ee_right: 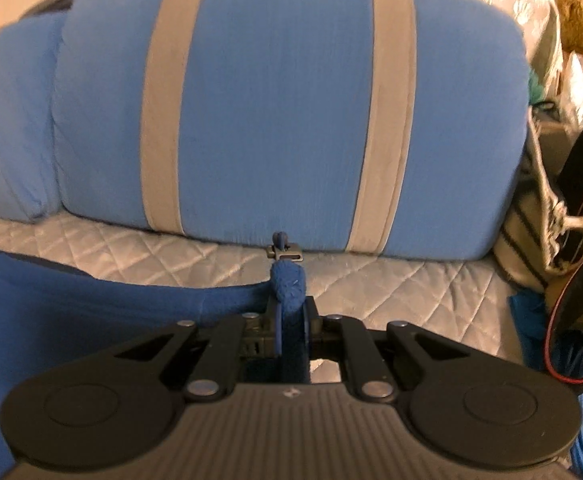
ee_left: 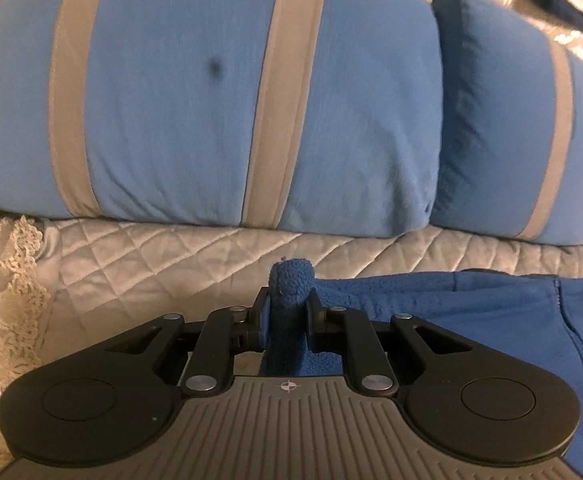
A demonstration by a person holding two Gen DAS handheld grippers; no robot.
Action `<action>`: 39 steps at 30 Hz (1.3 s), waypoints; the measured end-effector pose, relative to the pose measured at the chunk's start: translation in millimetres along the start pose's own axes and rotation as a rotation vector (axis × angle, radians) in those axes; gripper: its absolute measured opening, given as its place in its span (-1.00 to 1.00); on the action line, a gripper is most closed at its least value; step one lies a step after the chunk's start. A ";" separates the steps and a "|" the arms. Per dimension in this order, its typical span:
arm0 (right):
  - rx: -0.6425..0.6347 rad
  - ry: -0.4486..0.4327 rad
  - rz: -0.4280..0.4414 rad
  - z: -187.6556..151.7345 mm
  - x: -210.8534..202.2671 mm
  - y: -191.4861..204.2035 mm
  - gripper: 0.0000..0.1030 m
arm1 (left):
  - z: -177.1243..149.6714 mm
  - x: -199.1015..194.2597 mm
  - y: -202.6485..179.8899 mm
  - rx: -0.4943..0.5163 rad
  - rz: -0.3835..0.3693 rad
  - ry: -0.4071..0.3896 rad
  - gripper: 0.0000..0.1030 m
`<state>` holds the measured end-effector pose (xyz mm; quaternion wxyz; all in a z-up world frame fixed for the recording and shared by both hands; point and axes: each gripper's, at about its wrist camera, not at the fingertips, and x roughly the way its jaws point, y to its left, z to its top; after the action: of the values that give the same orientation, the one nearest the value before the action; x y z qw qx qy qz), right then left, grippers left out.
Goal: Fold clothes
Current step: 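Lower the held fleece onto the bed with both tools, then open both tools and release the folded hoodie onto the bed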
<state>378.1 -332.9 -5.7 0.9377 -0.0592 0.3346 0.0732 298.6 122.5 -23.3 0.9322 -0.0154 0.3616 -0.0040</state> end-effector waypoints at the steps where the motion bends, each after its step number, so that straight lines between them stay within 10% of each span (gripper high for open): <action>1: 0.005 0.014 0.000 -1.5 6.2 0.3 -0.81 | -0.8 5.7 -1.0 -0.002 0.008 0.010 -0.67; 10: 0.032 0.118 0.022 -15.0 47.3 6.4 -0.76 | -12.7 37.5 -10.1 0.032 0.055 0.097 -0.55; 17: -0.001 0.101 0.020 -5.3 28.8 7.1 0.76 | 3.9 9.8 -11.8 0.015 0.107 0.073 0.10; 20: 0.004 0.082 0.062 5.6 11.7 9.6 1.00 | 15.8 -6.6 -19.3 -0.027 0.053 0.043 0.45; 28: 0.005 0.179 0.194 29.1 -1.9 55.5 1.00 | 37.0 -23.5 -70.9 -0.054 -0.107 0.115 0.47; 36: 0.048 0.282 0.235 23.1 12.9 103.5 1.00 | 10.0 17.2 -107.7 -0.050 -0.072 0.277 0.53; 39: 0.072 0.307 0.229 15.2 24.4 111.2 1.00 | -6.8 38.3 -105.3 -0.108 -0.054 0.321 0.84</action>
<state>386.6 -218.9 -16.4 0.8627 0.0022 0.4806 0.1574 322.7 16.4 -50.8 0.8598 -0.0745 0.5051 -0.0119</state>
